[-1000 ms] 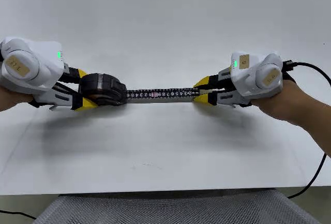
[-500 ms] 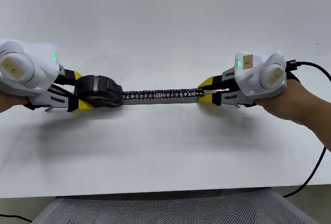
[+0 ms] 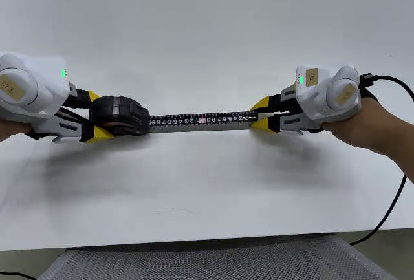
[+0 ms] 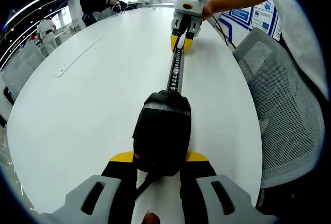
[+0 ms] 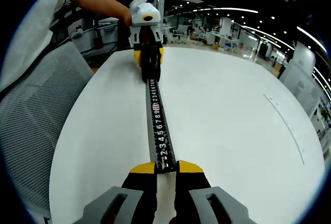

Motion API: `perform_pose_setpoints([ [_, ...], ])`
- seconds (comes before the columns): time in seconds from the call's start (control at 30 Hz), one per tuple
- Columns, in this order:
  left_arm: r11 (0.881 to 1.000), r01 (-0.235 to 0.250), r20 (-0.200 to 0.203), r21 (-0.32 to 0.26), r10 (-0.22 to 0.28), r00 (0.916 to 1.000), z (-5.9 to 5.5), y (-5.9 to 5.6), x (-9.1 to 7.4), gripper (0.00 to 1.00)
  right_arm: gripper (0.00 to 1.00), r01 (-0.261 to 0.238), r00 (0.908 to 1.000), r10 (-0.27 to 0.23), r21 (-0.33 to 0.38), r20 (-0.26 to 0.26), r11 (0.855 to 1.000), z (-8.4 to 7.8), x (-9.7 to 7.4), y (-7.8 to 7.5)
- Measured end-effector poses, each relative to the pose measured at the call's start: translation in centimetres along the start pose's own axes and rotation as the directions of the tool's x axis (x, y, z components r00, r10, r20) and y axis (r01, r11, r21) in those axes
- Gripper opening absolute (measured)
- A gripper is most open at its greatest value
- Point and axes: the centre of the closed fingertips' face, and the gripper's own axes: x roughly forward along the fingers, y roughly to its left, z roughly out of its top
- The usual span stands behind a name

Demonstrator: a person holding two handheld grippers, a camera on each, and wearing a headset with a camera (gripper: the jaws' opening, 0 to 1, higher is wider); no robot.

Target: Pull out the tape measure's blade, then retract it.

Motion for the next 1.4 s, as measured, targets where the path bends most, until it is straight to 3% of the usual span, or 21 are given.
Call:
perform_pose_setpoints([
  [1.4, 1.0, 0.004, -0.005, 0.01, -0.004, 1.0, 0.0, -0.1, 0.0, 0.26, 0.08, 0.023, 0.9971, -0.02, 0.036, -0.074, 0.999, -4.0, -3.7, -0.5],
])
